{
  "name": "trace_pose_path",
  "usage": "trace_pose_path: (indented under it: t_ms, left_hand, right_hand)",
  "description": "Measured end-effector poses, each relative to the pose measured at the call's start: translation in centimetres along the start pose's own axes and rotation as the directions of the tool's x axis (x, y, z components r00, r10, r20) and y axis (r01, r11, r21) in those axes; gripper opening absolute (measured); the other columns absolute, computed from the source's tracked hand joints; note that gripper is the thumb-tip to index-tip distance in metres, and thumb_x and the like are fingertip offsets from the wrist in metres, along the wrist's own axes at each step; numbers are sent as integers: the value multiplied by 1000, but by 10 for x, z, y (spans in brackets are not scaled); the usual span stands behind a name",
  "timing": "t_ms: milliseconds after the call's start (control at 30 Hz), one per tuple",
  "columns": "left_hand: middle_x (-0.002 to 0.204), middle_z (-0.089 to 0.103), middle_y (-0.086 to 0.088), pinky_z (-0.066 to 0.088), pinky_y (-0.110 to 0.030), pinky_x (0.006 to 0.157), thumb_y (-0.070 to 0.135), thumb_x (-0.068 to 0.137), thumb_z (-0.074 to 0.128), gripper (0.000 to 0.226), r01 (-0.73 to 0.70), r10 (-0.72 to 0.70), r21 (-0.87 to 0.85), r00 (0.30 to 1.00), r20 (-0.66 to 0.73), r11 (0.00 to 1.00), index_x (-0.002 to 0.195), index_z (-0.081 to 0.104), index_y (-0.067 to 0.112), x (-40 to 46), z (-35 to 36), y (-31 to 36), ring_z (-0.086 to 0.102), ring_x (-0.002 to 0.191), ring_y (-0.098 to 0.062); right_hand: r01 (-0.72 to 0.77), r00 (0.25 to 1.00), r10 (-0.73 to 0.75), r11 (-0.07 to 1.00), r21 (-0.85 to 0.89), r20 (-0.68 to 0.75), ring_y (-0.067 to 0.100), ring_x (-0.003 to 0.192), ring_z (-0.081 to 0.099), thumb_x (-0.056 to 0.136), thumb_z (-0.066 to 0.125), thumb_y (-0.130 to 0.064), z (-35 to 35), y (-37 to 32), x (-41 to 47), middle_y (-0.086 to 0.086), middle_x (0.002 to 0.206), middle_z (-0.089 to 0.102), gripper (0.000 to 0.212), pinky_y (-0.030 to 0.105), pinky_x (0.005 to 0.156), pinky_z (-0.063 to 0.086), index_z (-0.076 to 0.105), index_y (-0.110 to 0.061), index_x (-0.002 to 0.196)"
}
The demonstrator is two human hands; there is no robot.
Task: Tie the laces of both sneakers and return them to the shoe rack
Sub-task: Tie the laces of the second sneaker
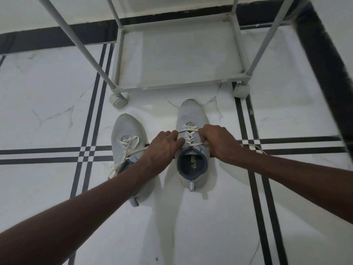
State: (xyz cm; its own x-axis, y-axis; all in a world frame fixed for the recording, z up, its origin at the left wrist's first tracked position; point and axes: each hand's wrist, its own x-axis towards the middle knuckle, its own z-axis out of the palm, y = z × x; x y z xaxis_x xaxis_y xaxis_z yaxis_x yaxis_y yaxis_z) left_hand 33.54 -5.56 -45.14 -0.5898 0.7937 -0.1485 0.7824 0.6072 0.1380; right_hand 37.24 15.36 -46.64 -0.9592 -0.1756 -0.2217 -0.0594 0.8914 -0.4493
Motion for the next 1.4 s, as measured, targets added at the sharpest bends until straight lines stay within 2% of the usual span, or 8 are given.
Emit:
trace_pose_path:
  t_ms: [167, 467, 633, 767, 967, 1133, 1267, 1400]
  left_hand:
    - [78, 59, -15, 46, -38, 61, 5, 67, 66, 21, -39, 39, -8, 999, -16, 999, 88, 64, 7, -1, 0, -5, 56, 63, -34]
    - [75, 59, -16, 43, -37, 55, 20, 76, 30, 38, -15, 14, -84, 1000, -13, 996, 83, 65, 6, -11, 7, -17, 58, 60, -36]
    - [89, 65, -11, 51, -42, 68, 6, 85, 61, 10, 183, -184, -339, 982, 31, 923, 92, 67, 10, -14, 16, -20, 64, 80, -36]
    - [85, 71, -1, 46, -28, 74, 15, 87, 71, 8, 311, -258, -484, 950, 174, 818, 94, 74, 12, -6, 9, -27, 65, 80, -22]
    - [68, 64, -13, 44, -37, 76, 34, 95, 63, 24, 397, -106, -837, 916, 387, 377, 80, 75, 20, -16, -5, -54, 55, 71, -24]
    - [75, 63, -7, 46, -21, 74, 31, 88, 62, 34, 397, 26, -910, 915, 402, 120, 92, 68, -2, -18, -24, -58, 58, 73, -13]
    - [121, 71, -14, 51, -29, 97, 22, 79, 72, 19, 353, -8, -936, 936, 353, -8, 94, 73, 9, -7, -19, -51, 66, 114, -20]
    - [105, 73, -10, 52, -28, 83, 15, 82, 68, 14, 365, -32, -923, 928, 371, -120, 93, 76, 19, 3, -7, -35, 68, 84, -13]
  right_hand:
    - [18, 1000, -17, 999, -47, 19, 20, 67, 47, 62, 71, 5, 0, 7, 2, 3, 82, 56, 30, 28, 57, 31, 53, -15, 75]
    - [64, 995, -59, 996, -69, 79, 20, 74, 53, 70, 61, 12, -11, 6, 2, 3, 84, 58, 35, 28, 61, 31, 47, -20, 76]
    - [42, 994, -44, 999, 14, 96, 16, 70, 62, 71, 65, 10, -17, 24, 4, -3, 72, 61, 26, 24, 58, 44, 60, -15, 71]
    - [5, 981, -14, 999, 46, 193, 10, 65, 60, 75, 73, 0, -20, 18, 3, -10, 63, 57, 23, 19, 57, 40, 61, -18, 70]
    - [-232, 868, 75, 935, 267, 490, 8, 52, 66, 82, 73, -1, -49, 21, 22, 1, 60, 71, 6, 25, 62, 57, 72, -5, 86]
    - [-473, 806, 54, 657, 587, 589, 15, 67, 65, 88, 66, -2, -50, 25, 16, 14, 78, 69, 18, 23, 66, 58, 68, 10, 102]
    - [-450, 861, 7, 475, 756, 509, 22, 81, 62, 89, 66, -6, -32, 15, 11, 30, 105, 66, 14, 25, 73, 57, 69, 5, 98]
    - [-359, 933, 131, 288, 888, 335, 14, 68, 58, 87, 68, -6, -15, 5, -1, 22, 92, 63, 8, 23, 64, 50, 68, 0, 93]
